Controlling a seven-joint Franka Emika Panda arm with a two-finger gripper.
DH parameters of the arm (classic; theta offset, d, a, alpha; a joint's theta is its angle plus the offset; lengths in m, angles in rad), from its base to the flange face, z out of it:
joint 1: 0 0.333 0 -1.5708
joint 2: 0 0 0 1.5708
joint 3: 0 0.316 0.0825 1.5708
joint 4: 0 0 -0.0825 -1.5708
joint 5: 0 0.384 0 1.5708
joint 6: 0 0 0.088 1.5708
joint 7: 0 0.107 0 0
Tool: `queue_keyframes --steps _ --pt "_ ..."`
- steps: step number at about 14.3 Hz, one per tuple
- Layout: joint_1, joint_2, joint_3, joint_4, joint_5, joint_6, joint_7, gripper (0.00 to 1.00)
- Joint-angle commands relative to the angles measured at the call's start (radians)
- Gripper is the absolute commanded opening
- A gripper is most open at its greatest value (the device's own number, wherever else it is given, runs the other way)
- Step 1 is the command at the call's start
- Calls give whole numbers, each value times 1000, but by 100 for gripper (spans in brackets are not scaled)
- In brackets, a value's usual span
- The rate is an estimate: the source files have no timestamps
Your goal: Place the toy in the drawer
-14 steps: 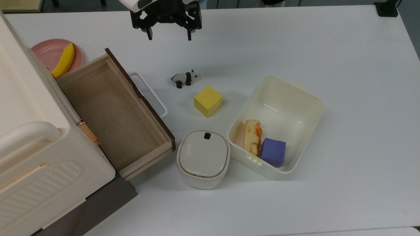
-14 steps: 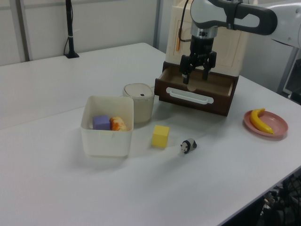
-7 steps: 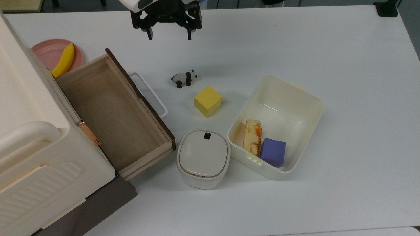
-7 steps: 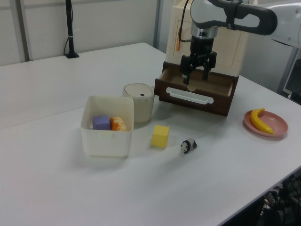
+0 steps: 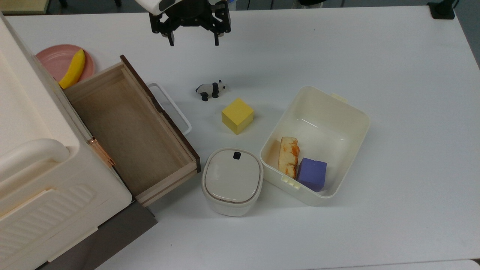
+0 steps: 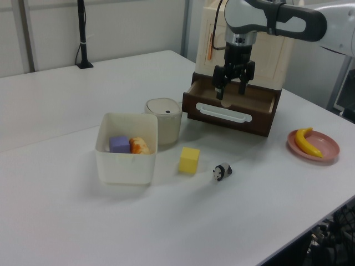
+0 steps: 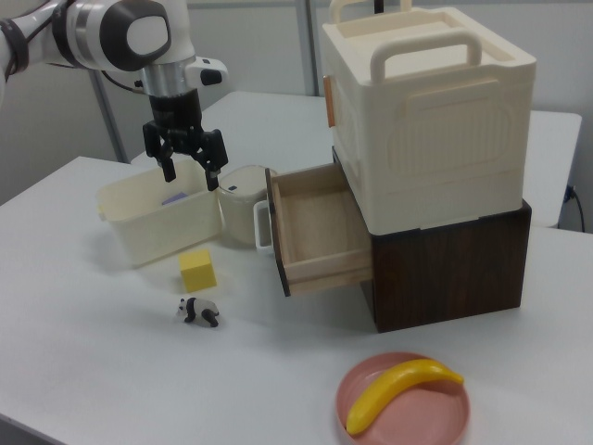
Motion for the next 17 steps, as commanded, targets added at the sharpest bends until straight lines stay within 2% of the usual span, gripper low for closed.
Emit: queue_keyframes --steps 1,4,7,10,12,17 --pt "4 -17 -2 -66 -10 -21 -132 100" --pt "45 -18 -11 -122 -36 -19 -181 100" --pt "154 -21 -84 -203 -43 -21 -152 99" --pt "169 -23 -84 -270 -29 2 129 99" --pt "180 -24 -84 -347 -17 104 402 100" --pt "137 -32 -77 -468 -21 364 809 100"
